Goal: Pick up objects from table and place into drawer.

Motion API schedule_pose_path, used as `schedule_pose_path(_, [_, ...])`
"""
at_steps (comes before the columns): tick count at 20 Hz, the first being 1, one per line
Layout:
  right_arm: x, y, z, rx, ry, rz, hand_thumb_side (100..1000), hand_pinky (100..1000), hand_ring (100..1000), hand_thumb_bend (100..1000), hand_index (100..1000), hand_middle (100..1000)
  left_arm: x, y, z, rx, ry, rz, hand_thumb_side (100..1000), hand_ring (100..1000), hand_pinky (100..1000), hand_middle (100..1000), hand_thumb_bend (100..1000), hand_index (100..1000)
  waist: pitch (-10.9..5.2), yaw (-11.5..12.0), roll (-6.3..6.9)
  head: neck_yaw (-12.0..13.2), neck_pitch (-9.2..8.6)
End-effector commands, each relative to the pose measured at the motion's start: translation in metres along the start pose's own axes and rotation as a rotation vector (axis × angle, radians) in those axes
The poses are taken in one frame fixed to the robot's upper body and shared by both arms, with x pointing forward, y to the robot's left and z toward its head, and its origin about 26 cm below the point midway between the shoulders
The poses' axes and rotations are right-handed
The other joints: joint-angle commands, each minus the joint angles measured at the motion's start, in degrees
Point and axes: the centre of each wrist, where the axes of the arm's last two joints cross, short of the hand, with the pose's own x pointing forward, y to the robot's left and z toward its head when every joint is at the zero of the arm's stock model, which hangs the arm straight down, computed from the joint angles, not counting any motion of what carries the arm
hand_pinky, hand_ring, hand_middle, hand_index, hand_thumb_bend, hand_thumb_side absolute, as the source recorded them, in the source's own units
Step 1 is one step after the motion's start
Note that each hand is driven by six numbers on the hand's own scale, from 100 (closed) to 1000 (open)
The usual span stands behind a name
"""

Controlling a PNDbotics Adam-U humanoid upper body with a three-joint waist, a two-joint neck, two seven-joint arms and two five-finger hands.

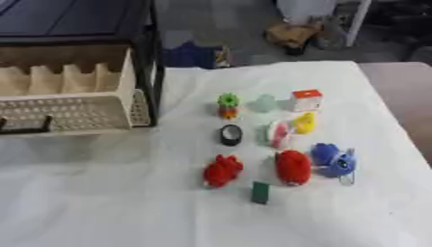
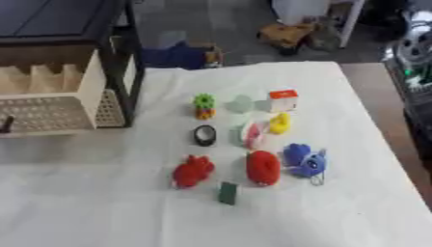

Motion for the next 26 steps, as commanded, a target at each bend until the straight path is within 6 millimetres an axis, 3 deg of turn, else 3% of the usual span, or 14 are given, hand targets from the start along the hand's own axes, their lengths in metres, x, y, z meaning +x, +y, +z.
schedule_pose_path(1, [-0.010,-0.009,-0.013,0.057,-0.018,0.129,1000,692,790,100,852,750,0.003,0.001,0.000,0.023,-0.022,-0.016,1000,100,100,100,531,711,-1.30,0.09,0.05,0.00,0.41])
schedule_pose_path(14, [-0.050,0.014,-0.036,0.407,0.013,0.382,1000,734,810,104,890,771,0.002,-0.005,0.007,-0.020,-0.004,0.000,1000,100,100,100,516,710,-1.59,0.11,-0.04,-0.34,0.28])
schedule_pose_path(21, [-0.068,0.027,-0.043,0.570,0.048,0.416,1000,741,812,173,897,778,0.001,-0.006,0.009,-0.045,0.018,-0.007,1000,100,100,100,506,709,-1.73,0.10,-0.08,-0.63,0.16])
schedule_pose_path(26, [-0.076,0.036,-0.043,0.642,0.065,0.429,1000,743,817,292,878,774,0.000,-0.006,0.010,-0.052,0.022,-0.006,1000,100,100,100,502,707,-1.74,0.14,-0.04,-0.83,-0.14])
